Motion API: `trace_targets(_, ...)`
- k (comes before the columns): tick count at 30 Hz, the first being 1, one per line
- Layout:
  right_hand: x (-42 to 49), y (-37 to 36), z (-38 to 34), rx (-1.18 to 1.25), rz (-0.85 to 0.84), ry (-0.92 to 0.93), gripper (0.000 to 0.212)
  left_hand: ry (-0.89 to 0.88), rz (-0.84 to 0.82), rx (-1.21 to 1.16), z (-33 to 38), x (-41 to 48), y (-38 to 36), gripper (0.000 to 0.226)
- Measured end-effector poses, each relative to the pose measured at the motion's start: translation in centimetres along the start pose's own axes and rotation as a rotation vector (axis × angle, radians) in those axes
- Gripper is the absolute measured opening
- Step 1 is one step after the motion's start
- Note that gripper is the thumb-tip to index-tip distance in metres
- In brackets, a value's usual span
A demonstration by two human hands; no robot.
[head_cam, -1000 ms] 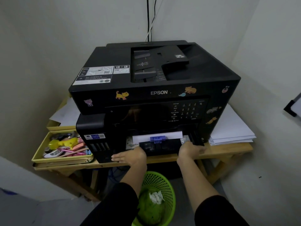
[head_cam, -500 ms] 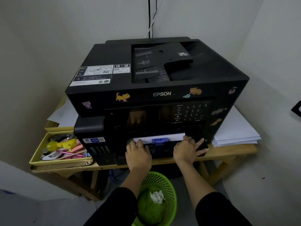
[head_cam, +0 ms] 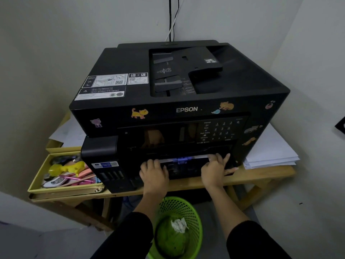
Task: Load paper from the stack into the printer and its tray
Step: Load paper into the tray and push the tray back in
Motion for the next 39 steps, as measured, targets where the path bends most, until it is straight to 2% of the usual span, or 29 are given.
trace_targets(3, -1.0, 0.0, 0.9, 0.193, 0.216, -0.041, 0.042, 0.213, 0.147, -0.196, -0.4, -1.4, 0.0, 0.049)
trace_targets(5, -1.6, -0.3, 1.0, 0.299, 0.288, -0.117, 0.053, 0.347, 0.157, -0.272, -0.2, -2.1, -0.2, 0.065)
trace_targets(7, -2.0, -0.4, 0.7, 0.417, 0.302, -0.220, 0.065, 0.414, 0.111, -0.314, 0.3, -2.7, -0.6, 0.080)
trace_targets(9, -2.2, -0.3, 0.4, 0.639, 0.257, -0.381, 0.073, 0.479, 0.088, -0.434, 1.2, -3.1, -0.9, 0.087)
trace_targets(11, -2.1, -0.5, 0.2, 0.839, 0.203, -0.519, 0.074, 0.611, 0.079, -0.643, 2.2, -3.2, -0.6, 0.090)
trace_targets(13, -2.1, -0.5, 0.1, 0.928, 0.204, -0.571, 0.073, 0.803, 0.031, -0.918, 2.7, -2.9, 0.0, 0.089)
trace_targets(15, -1.8, -0.4, -0.1, 0.983, 0.223, -0.588, 0.074, 0.892, -0.045, -1.133, 3.0, -2.3, 0.2, 0.085)
trace_targets(19, -1.0, 0.0, -0.4, 1.089, 0.211, -0.616, 0.077, 0.855, -0.066, -1.219, 2.6, -1.2, -0.2, 0.092)
trace_targets(30, -0.9, 0.2, -0.7, 1.407, 0.182, -0.600, 0.123, 0.858, -0.053, -1.367, 3.3, -1.6, 0.4, 0.116)
trace_targets(33, -0.7, 0.4, -0.6, 1.427, 0.156, -0.602, 0.124, 0.886, -0.044, -1.399, 3.5, -1.5, 0.9, 0.122)
trace_targets(39, -0.3, 1.1, -1.0, 1.446, 0.126, -0.647, 0.109, 0.946, -0.030, -1.452, 3.3, -1.0, 1.3, 0.134)
Point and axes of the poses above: each hand's wrist, its own x-axis towards the middle knuckle, its own y-axis out of the back of the hand, z = x × y, the point moved 3 cm from there along x, towards the middle knuckle, and after that the axes turned 2 degrees about x, right-handed, at the moved point
